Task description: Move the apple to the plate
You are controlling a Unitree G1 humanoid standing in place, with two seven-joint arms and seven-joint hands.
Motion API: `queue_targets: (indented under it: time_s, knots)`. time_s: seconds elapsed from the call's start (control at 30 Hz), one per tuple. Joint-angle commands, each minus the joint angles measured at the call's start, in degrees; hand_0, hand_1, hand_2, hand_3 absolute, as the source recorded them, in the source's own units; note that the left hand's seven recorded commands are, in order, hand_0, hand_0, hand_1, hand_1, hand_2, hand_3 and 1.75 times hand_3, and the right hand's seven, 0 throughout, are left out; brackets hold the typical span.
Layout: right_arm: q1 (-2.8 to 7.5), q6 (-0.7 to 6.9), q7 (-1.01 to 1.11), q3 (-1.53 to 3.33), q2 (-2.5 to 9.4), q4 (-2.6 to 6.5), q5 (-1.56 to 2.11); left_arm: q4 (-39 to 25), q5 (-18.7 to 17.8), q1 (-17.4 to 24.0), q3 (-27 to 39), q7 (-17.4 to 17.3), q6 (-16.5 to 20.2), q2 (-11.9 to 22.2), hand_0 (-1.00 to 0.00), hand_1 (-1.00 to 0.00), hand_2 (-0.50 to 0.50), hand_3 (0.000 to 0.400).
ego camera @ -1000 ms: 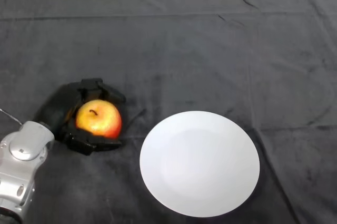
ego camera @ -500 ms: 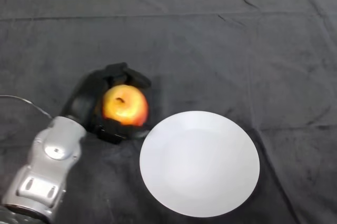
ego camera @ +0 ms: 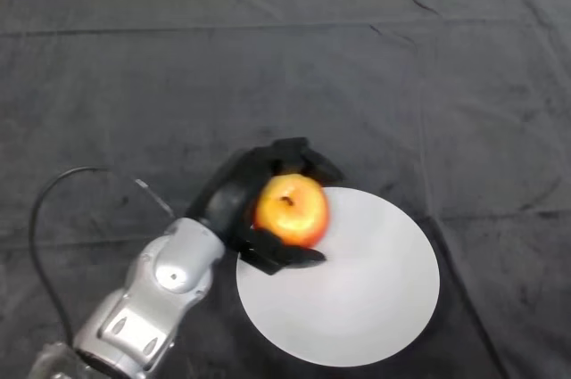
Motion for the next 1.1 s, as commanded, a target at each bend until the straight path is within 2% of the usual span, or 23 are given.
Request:
queue_targets:
  time_s: [0.03,0.37,0.4,0.43,0.47,0.5,0.53,0.83,1.1]
  knots:
    - [1.17,0.46,0.12,-0.75,-1.27,-0.39,0.05,3.2,-1.2,-3.3,-1.8,-0.9,-1.1,0.6,-1.0,-1.0,0.0,0.4]
    - [1.18,0.48,0.13,-0.79,-1.3,-0.34,0.06,6.5,-3.8,-5.6,-5.6,-2.7,-2.6,0.6,-1.0,-1.0,0.0,0.4]
    - [1.18,0.48,0.13,-0.8,-1.3,-0.33,0.07,6.7,-4.0,-5.7,-5.8,-2.9,-2.8,0.7,-1.0,-0.94,-0.03,0.4]
    - [1.18,0.49,0.13,-0.8,-1.3,-0.33,0.07,6.9,-4.3,-5.8,-5.9,-3.1,-2.9,0.8,-0.83,0.0,-0.42,0.333]
    - [1.18,0.49,0.13,-0.8,-1.31,-0.32,0.07,7.1,-4.5,-6.0,-6.0,-3.3,-3.0,0.9,-0.7,0.0,-0.35,0.279]
    - [1.18,0.49,0.13,-0.81,-1.31,-0.31,0.07,7.3,-4.8,-6.2,-6.1,-3.5,-3.1,1.0,-0.11,0.0,-0.05,0.044]
    - [1.18,0.49,0.13,-0.81,-1.31,-0.31,0.07,7.4,-5.0,-6.3,-6.2,-3.7,-3.1,1.1,0.0,0.0,0.0,0.0]
    - [1.18,0.51,0.13,-0.85,-1.33,-0.27,0.08,6.6,-6.7,-7.4,-5.2,-4.6,-2.2,2.5,0.0,0.0,0.0,0.0]
    - [1.18,0.52,0.13,-0.87,-1.34,-0.26,0.07,3.0,-8.1,-6.0,-1.6,-4.4,-2.4,6.0,0.0,0.0,0.0,0.0]
